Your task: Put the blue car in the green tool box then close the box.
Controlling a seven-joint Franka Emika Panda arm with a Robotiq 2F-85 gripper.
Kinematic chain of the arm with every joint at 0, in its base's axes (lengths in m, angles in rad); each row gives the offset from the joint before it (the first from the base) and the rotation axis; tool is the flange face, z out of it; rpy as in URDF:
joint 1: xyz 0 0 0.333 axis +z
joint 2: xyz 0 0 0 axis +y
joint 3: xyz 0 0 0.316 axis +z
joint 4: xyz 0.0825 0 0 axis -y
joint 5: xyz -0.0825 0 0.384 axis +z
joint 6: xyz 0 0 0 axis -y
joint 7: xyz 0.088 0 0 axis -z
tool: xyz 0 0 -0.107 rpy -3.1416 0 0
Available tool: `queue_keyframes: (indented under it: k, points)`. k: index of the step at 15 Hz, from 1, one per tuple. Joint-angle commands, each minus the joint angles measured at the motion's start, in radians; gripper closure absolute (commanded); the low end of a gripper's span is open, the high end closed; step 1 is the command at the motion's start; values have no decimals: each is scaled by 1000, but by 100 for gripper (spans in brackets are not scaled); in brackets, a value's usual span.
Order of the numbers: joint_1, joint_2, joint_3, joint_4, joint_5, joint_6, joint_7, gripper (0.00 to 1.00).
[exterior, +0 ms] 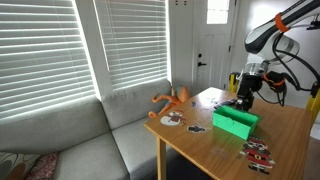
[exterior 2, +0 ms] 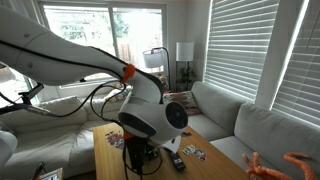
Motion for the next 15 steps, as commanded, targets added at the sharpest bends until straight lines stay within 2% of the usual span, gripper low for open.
queue_keyframes:
  k: [1, 15]
  points:
    - [-12, -1, 13, 3, 36, 10, -35, 0]
    - [-4, -40, 30, 29, 56, -10, -71, 0]
